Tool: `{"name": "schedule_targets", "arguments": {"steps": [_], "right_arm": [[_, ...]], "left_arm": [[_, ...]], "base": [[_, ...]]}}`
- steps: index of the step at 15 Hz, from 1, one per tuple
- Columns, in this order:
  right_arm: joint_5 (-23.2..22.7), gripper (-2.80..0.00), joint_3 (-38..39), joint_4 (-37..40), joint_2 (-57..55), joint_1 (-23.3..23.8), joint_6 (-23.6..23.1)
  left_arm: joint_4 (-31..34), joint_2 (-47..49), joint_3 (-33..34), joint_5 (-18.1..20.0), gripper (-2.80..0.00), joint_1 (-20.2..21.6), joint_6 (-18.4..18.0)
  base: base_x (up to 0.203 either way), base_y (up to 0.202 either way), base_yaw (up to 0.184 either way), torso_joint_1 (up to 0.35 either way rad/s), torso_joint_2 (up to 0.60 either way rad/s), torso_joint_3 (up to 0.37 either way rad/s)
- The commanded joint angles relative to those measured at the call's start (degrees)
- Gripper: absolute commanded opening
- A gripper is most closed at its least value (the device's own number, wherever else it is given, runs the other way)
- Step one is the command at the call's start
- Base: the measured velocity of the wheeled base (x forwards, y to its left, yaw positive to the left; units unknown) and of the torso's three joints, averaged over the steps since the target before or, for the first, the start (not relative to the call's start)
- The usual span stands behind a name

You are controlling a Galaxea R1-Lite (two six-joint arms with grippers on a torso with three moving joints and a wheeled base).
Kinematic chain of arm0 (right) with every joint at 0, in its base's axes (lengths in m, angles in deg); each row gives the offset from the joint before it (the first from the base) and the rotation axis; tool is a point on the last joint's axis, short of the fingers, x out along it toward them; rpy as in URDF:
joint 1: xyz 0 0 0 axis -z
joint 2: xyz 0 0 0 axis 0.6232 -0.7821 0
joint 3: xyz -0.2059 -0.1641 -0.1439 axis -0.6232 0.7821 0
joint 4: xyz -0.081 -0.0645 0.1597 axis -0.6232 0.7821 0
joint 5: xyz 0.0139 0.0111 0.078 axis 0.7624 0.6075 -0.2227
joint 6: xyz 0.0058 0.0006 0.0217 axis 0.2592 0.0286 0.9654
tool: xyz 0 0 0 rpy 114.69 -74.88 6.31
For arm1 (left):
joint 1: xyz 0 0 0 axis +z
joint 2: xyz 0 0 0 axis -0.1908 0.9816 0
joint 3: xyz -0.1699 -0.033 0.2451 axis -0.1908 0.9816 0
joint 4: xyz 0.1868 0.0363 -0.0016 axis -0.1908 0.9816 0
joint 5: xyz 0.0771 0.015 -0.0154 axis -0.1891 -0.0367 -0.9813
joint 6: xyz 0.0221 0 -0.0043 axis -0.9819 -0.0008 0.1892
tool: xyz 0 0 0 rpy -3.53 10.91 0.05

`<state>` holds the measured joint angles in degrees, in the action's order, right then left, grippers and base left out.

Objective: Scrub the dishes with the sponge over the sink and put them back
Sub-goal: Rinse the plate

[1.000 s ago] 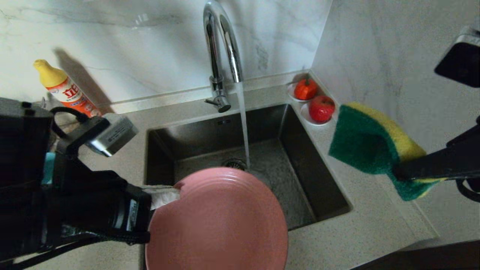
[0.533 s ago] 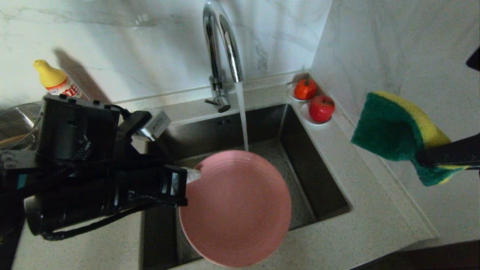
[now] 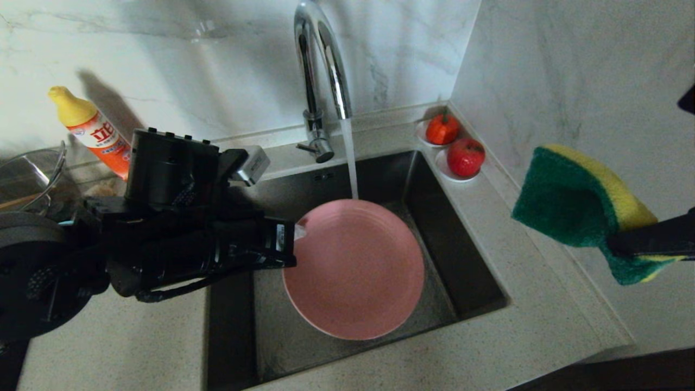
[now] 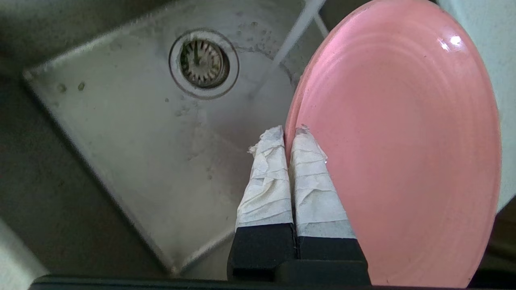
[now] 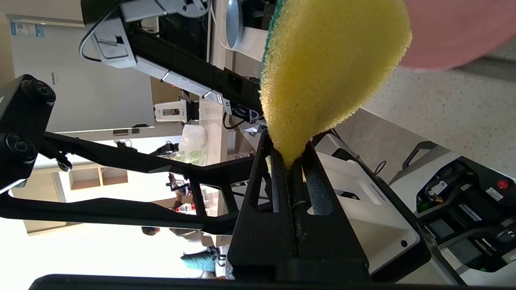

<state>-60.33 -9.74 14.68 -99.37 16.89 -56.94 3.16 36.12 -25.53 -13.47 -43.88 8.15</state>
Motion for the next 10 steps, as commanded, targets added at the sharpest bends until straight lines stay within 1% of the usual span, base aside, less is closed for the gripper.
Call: {"name": "schedule_targets", "arguments": {"steps": [1, 2, 4, 5, 7, 9, 10], "right_arm": [[-0.3, -2.80, 1.2, 0.1, 0.1, 0.0, 0.1], [-0.3, -2.80, 1.9, -0.3, 0.1, 0.0, 0.1], [-0.4, -2.80, 3.2, -1.9, 0.1, 0.0, 0.1], [-0.3, -2.80, 3.4, -2.5, 0.0, 0.0, 0.1], [-0.3, -2.80, 4.1, -2.7, -0.1, 0.0, 0.1], [-0.3, -2.80, 4.5, -2.7, 0.0, 0.0, 0.1], [-0.3, -2.80, 4.7, -2.7, 0.3, 0.0, 0.1]], "left_arm": [[-0.2, 2.9, -1.9, 0.0, -2.80, 0.0, 0.3], [-0.2, 3.6, -2.4, 0.0, -2.80, 0.0, 0.6], [-0.2, 5.4, -3.8, -0.4, -2.80, 0.0, 2.6], [-0.3, 6.3, -4.7, -1.4, -2.80, 0.1, 3.7], [-0.3, 7.7, -6.8, -2.8, -2.80, 0.1, 4.6], [-0.3, 9.0, -8.9, -3.1, -2.80, 0.3, 6.1], [-0.3, 9.8, -10.1, -3.4, -2.80, 0.3, 7.4]], "base": [[0.000, 0.000, 0.000, 0.000, 0.00, 0.000], [0.000, 0.000, 0.000, 0.000, 0.00, 0.000], [0.000, 0.000, 0.000, 0.000, 0.00, 0.000], [0.000, 0.000, 0.000, 0.000, 0.00, 0.000], [0.000, 0.000, 0.000, 0.000, 0.00, 0.000], [0.000, 0.000, 0.000, 0.000, 0.00, 0.000], [0.000, 0.000, 0.000, 0.000, 0.00, 0.000]]}}
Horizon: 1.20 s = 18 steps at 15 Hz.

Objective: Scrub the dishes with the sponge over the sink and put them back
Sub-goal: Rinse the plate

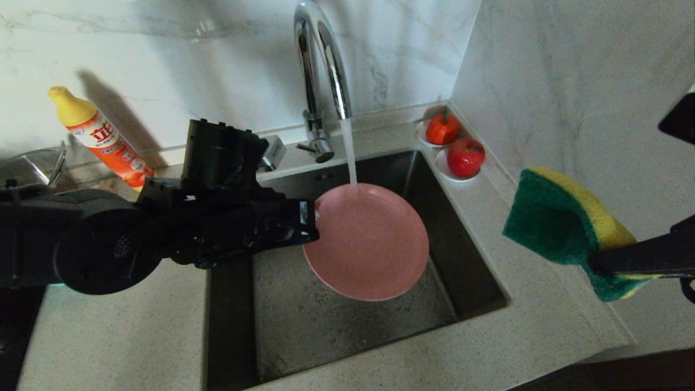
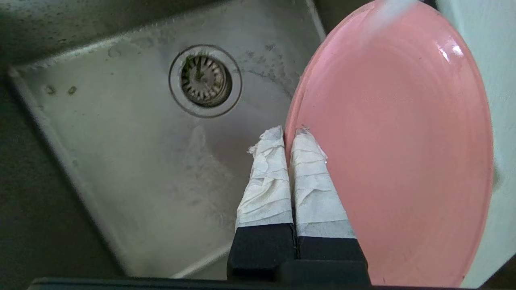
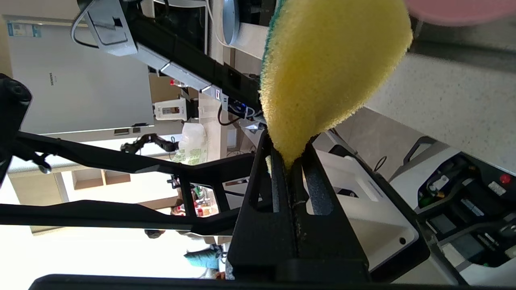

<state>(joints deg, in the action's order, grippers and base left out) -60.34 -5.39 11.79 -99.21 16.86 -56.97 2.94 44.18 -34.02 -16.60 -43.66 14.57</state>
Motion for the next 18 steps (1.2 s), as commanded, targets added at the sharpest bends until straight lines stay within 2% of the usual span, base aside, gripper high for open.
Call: {"name": "schedule_targets", "arguments": {"steps": [1, 4, 11, 18], "right_arm": [[-0.3, -2.80, 0.4, 0.2, 0.3, 0.0, 0.2], [-0.3, -2.80, 0.6, 0.2, 0.5, 0.0, 0.2], [-0.3, -2.80, 1.5, -1.0, 0.8, 0.1, 0.2], [-0.3, -2.80, 2.2, -1.4, 1.7, 0.1, 0.2]], "left_arm": [[0.0, 2.4, -2.3, -1.3, -2.80, 0.1, 1.9], [-0.1, 4.8, -4.4, -2.7, -2.80, 0.1, 2.9], [0.1, 6.5, -7.0, -2.7, -2.80, 0.1, 3.4], [1.1, 4.0, -4.1, -2.7, -2.80, 0.1, 3.3]], "base": [[0.000, 0.000, 0.000, 0.000, 0.00, 0.000], [0.000, 0.000, 0.000, 0.000, 0.00, 0.000], [0.000, 0.000, 0.000, 0.000, 0.00, 0.000], [0.000, 0.000, 0.000, 0.000, 0.00, 0.000]]}}
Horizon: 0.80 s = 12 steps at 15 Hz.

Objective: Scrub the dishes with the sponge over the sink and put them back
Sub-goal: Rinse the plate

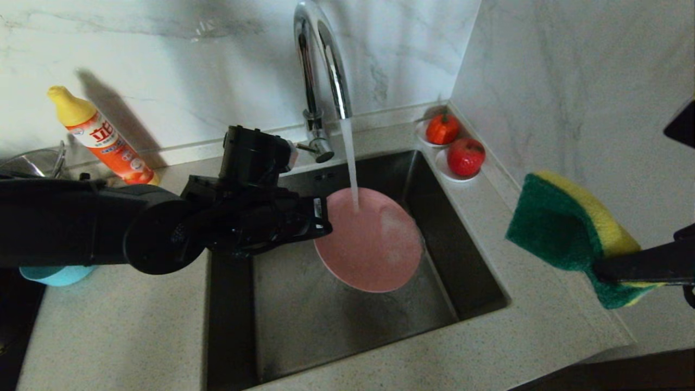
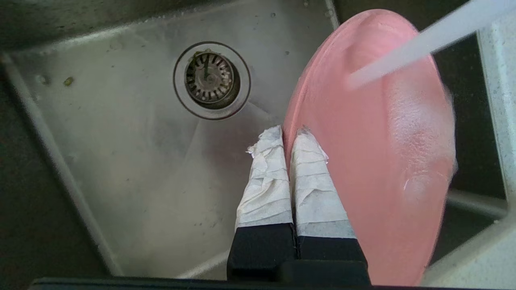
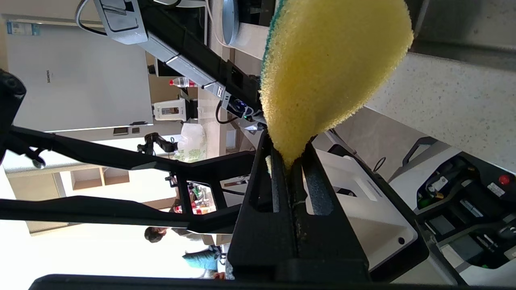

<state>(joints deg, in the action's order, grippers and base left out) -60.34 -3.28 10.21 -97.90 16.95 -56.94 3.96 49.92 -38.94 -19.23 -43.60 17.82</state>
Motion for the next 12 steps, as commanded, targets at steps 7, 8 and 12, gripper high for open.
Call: {"name": "schedule_targets", "arguments": {"steps": [7, 8, 12], "right_arm": [[-0.2, -2.80, 0.9, 0.2, 0.8, 0.0, 0.3], [-0.2, -2.80, 0.9, 0.2, 1.1, 0.0, 0.3], [-0.2, -2.80, 2.4, 0.1, 1.4, 0.0, 0.2]], "left_arm": [[2.8, -8.8, 5.4, -0.3, -2.80, 2.1, -2.3], [3.0, -9.8, 6.3, -0.7, -2.80, 2.5, -3.3], [3.4, -13.8, 11.7, -8.0, -2.80, 3.1, -11.3]], "base": [[0.000, 0.000, 0.000, 0.000, 0.00, 0.000], [0.000, 0.000, 0.000, 0.000, 0.00, 0.000], [0.000, 0.000, 0.000, 0.000, 0.00, 0.000]]}}
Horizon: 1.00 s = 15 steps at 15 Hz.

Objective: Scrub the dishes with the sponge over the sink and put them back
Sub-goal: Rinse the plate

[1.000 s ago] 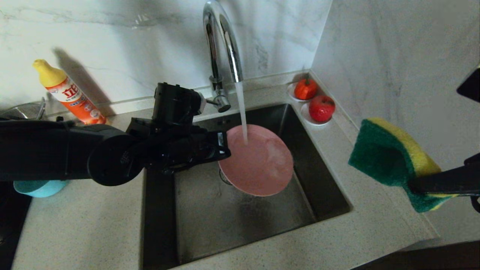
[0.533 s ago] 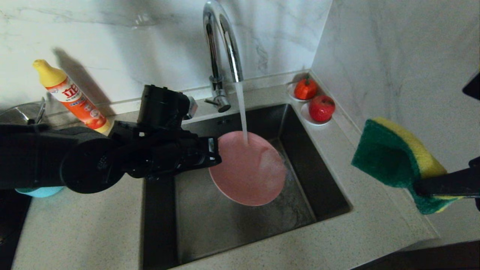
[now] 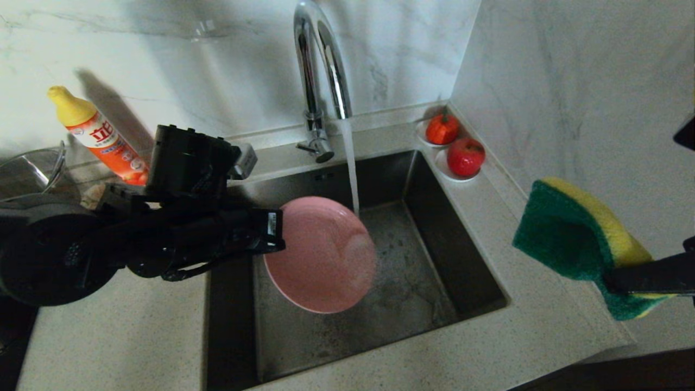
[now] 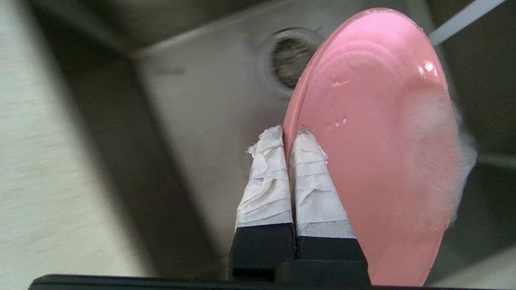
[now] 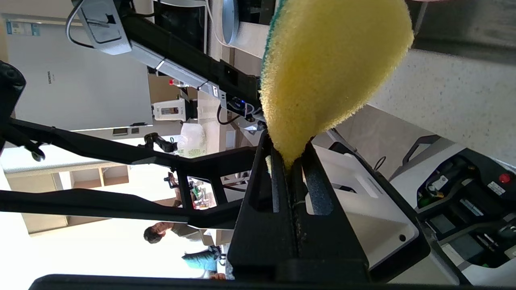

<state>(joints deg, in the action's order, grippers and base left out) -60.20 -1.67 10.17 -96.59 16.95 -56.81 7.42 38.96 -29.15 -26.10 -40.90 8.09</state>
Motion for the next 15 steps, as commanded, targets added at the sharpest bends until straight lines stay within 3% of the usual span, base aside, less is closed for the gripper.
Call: {"name": "schedule_targets", "arguments": {"steps": [1, 7, 12, 15], "right_arm": [[-0.4, -2.80, 1.3, 0.1, 0.1, 0.0, 0.0], [-0.3, -2.80, 2.7, 0.1, 0.2, 0.0, 0.0], [-0.2, -2.80, 4.4, -1.9, 1.5, 0.0, 0.4], [-0.2, -2.80, 4.4, -1.9, 1.6, 0.0, 0.4]], "left_arm": [[0.2, -4.3, 2.6, -1.3, -2.80, 1.4, -3.2], [0.1, -10.6, 5.0, -4.6, -2.80, 2.7, -14.3], [-0.5, -15.0, 7.3, -6.8, -2.80, 2.7, -28.2], [-1.1, -16.0, 7.6, -10.1, -2.80, 2.7, -35.7]], "base": [[0.000, 0.000, 0.000, 0.000, 0.00, 0.000], [0.000, 0.000, 0.000, 0.000, 0.00, 0.000], [0.000, 0.000, 0.000, 0.000, 0.00, 0.000], [0.000, 0.000, 0.000, 0.000, 0.00, 0.000]]}}
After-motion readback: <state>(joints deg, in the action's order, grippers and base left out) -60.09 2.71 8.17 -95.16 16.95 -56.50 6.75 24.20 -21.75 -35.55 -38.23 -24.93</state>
